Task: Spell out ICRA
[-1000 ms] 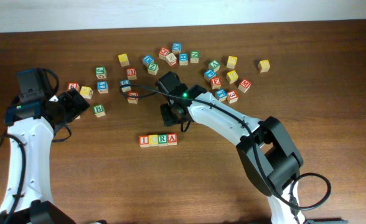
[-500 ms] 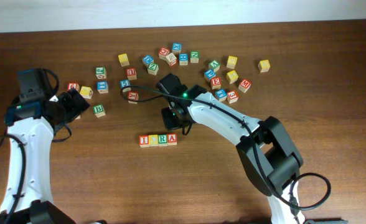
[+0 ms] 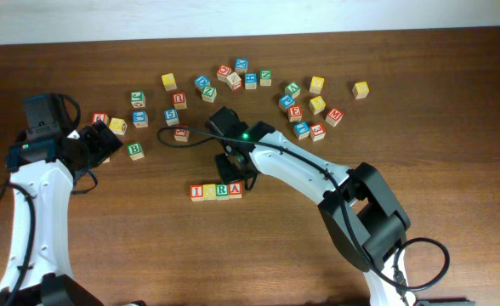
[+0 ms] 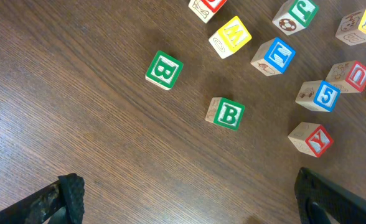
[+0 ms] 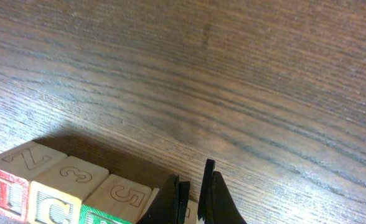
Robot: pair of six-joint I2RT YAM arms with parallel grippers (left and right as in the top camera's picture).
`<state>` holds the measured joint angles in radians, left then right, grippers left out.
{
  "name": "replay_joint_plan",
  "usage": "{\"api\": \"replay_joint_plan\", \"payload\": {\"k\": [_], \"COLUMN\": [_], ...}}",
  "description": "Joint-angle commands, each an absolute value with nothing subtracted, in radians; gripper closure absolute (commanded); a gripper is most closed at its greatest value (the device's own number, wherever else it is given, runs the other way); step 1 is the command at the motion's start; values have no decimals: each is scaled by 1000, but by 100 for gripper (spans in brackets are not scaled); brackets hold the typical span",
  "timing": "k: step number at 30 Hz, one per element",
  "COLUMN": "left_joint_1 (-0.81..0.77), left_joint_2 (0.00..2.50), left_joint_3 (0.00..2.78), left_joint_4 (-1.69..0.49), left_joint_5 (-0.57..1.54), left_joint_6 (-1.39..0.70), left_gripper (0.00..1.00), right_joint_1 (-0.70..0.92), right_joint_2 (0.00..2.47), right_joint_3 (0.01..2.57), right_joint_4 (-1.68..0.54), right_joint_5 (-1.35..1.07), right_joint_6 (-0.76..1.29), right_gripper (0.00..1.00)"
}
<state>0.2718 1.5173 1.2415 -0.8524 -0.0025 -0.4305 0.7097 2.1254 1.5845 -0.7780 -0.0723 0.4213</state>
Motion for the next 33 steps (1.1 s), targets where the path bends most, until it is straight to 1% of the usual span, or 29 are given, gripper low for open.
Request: {"api": "replay_joint_plan", "payload": {"k": [1, 33], "left_joint_1": [278, 278], "left_joint_2": [1520, 1520], "left_joint_3": [1245, 1245], "left_joint_4": [-854, -854], "left_joint_5": [4, 4], "left_joint_6": [-432, -432], "left_gripper": [1, 1], "right_joint_1": [718, 720], "right_joint_2": [2135, 2135], "right_joint_3": [1580, 1580], "right_joint_4": [-795, -824], "right_joint_5": [-101, -128], "right_joint_6": [420, 420], "right_gripper": [96, 96]}}
